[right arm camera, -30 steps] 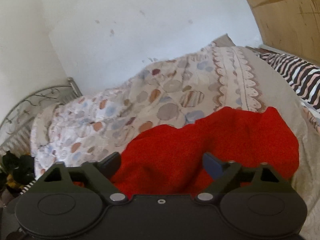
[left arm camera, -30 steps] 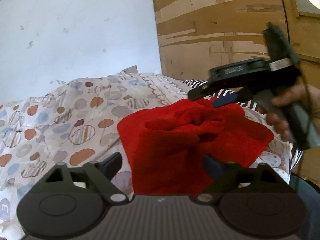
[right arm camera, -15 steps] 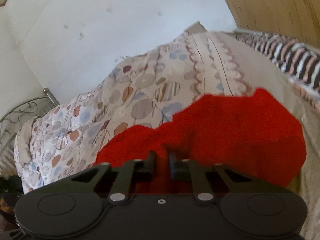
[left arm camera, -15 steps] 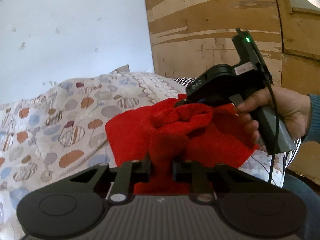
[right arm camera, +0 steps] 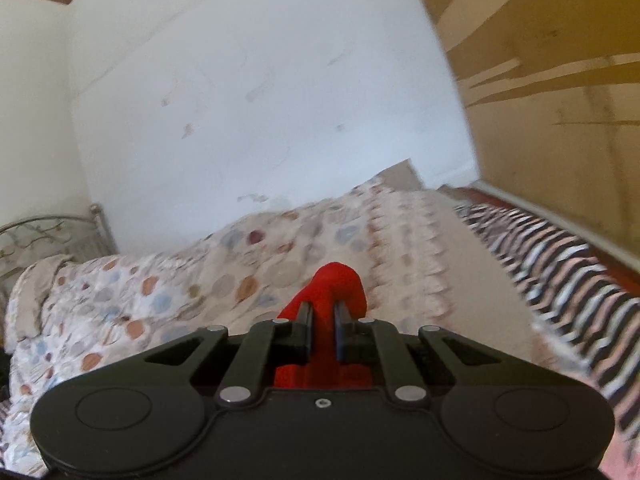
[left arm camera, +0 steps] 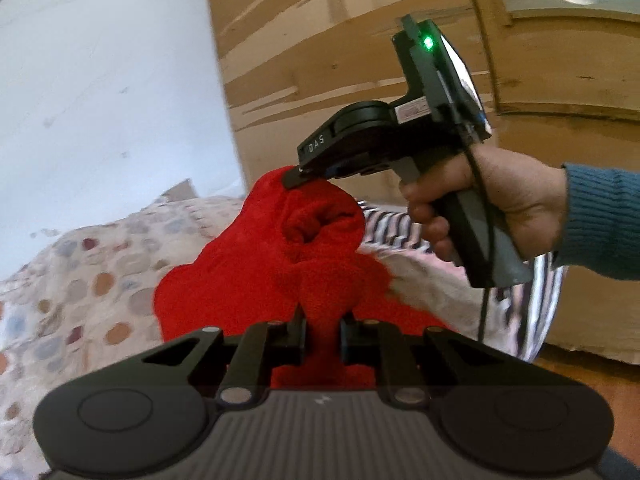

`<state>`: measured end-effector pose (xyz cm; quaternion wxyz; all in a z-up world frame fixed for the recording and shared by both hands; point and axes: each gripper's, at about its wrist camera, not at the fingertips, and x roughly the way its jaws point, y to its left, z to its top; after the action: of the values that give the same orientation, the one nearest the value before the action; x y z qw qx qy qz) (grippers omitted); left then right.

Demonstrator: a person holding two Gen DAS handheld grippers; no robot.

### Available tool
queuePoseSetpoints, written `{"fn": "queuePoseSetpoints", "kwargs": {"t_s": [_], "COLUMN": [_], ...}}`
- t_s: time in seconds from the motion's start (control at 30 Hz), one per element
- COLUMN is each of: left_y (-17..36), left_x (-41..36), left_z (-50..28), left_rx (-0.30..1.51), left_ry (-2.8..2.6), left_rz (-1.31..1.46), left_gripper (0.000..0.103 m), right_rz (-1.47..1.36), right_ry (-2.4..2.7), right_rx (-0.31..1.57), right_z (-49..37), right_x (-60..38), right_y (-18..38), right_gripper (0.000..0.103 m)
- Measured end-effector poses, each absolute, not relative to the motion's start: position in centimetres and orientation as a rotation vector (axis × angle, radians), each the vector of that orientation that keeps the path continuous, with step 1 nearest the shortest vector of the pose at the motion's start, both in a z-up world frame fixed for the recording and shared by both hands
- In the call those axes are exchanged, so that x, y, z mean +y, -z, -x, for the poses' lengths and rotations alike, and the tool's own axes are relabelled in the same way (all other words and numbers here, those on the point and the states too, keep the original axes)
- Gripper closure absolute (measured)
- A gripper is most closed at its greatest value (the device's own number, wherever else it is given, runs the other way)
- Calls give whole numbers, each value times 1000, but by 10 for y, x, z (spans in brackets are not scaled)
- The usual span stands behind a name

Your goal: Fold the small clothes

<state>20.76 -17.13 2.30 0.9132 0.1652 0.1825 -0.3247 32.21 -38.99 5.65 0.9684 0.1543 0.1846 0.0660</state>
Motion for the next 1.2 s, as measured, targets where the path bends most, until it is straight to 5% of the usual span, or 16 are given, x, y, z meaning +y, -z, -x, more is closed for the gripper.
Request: {"fn": "queuePoseSetpoints", "kwargs": {"t_s": [0.57, 0.77, 1.03, 1.2], "left_y": [7, 1, -27, -31], "left_x": [-193, -177, -133, -102], "left_z": [-224, -225, -228, -249], "left_rx": [494, 519, 565, 623], "left_ry": [790, 856, 805, 634], "left_rz": [-316, -217, 78, 195], "left_gripper": [81, 59, 11, 3], "right_rz": [-340, -334, -298, -263], "right_ry": [-1, 9, 11, 12], "right_rx": [519, 538, 554, 559], "right_z": [-320, -315, -315, -311], "right_x": [-432, -432, -428, -424], "right_y": [16, 25, 23, 19], "right_gripper": [93, 93, 90, 84]}}
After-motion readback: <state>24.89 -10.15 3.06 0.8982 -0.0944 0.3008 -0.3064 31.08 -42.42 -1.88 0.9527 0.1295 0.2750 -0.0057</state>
